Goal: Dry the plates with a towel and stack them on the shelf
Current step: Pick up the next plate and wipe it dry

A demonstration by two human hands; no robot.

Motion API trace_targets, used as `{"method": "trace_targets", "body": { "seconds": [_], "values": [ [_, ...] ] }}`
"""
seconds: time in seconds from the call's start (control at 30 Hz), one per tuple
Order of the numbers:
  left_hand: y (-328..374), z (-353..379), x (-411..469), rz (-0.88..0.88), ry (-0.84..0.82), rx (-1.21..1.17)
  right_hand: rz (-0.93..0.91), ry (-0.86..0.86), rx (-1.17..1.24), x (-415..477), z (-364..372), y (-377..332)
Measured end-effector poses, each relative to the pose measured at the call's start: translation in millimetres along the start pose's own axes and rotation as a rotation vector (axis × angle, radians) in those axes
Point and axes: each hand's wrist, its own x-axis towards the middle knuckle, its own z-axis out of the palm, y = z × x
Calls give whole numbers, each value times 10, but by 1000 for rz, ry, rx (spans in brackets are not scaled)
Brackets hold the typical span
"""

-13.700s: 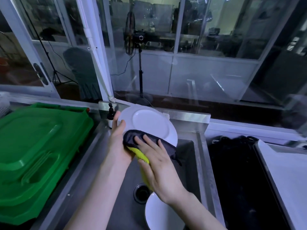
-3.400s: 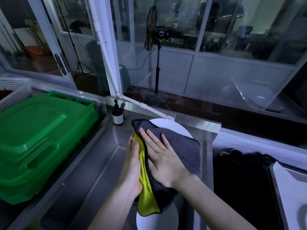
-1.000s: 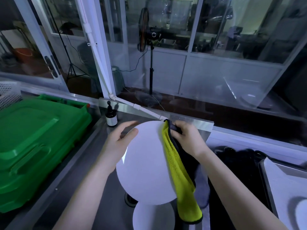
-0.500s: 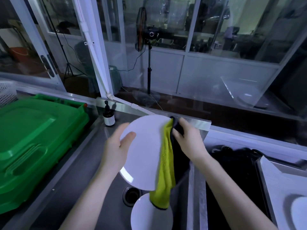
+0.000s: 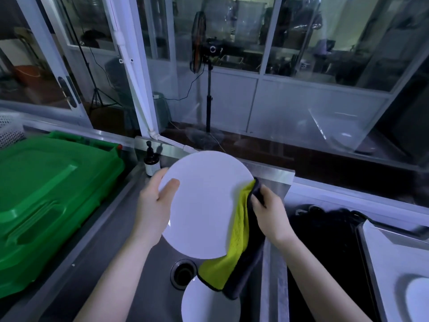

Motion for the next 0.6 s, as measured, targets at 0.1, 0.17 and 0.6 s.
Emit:
{"method": "trace_targets", "body": {
  "seconds": [0.1,0.17,0.6],
  "values": [
    [93,-73,118,95,-154,77,-65,-55,-13,146,-58,-144],
    [147,-104,216,148,-266,190,-158,-108,-72,242,-87,-284],
    [-206,234,-246,-198,202,-239,75,279,181,4,124,-32]
  ]
}}
